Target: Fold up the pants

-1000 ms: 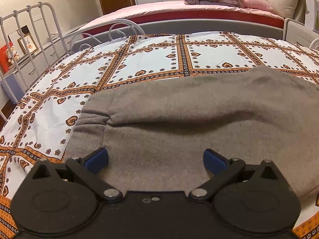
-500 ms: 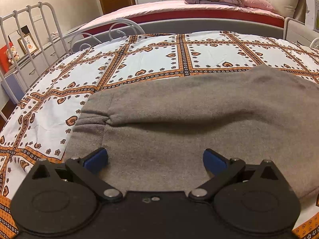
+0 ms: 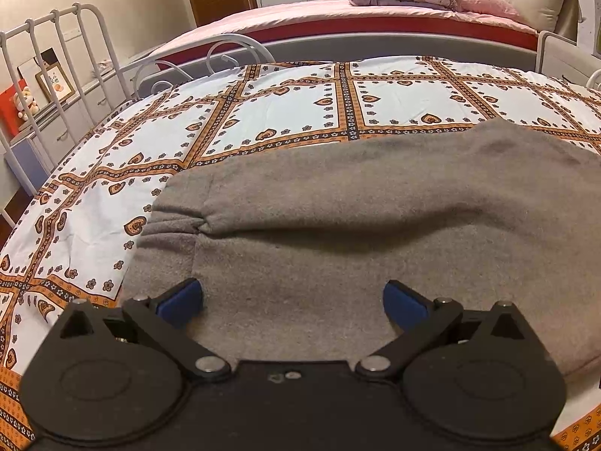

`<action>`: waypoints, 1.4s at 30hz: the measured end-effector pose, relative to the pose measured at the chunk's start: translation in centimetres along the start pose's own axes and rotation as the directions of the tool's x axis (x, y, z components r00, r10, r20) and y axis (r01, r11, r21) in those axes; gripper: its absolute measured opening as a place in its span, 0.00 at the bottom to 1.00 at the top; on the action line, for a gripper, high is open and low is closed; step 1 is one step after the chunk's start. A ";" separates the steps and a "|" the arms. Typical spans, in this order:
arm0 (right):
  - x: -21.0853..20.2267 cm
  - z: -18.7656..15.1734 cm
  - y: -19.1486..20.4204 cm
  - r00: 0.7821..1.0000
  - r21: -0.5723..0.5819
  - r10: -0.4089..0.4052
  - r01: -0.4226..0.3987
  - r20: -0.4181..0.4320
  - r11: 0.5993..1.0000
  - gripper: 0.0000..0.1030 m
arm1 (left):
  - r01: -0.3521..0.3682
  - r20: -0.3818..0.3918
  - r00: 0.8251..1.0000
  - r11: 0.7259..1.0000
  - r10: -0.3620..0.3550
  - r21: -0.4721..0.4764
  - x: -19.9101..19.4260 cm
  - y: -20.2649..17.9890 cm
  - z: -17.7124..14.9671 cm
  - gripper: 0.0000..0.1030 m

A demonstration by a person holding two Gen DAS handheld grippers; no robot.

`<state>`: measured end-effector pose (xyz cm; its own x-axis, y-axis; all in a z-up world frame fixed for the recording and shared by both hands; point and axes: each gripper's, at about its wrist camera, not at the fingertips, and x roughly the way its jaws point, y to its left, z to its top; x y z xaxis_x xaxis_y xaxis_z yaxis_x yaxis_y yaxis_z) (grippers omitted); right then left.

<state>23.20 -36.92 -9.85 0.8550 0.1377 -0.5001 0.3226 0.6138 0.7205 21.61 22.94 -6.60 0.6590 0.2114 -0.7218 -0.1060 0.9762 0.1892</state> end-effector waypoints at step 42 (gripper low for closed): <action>0.6 -0.7 -3.2 0.993 0.124 -0.054 0.068 -0.109 0.990 0.26 | 0.242 -0.038 0.970 0.970 -0.241 0.016 -8.3 -41.9 0.4 0.94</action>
<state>22.39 -38.22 -12.77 0.7867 0.1884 -0.5879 0.4278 0.5203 0.7391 20.83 -19.77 -8.27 0.6365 -0.0287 -0.7708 0.0684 0.9975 0.0194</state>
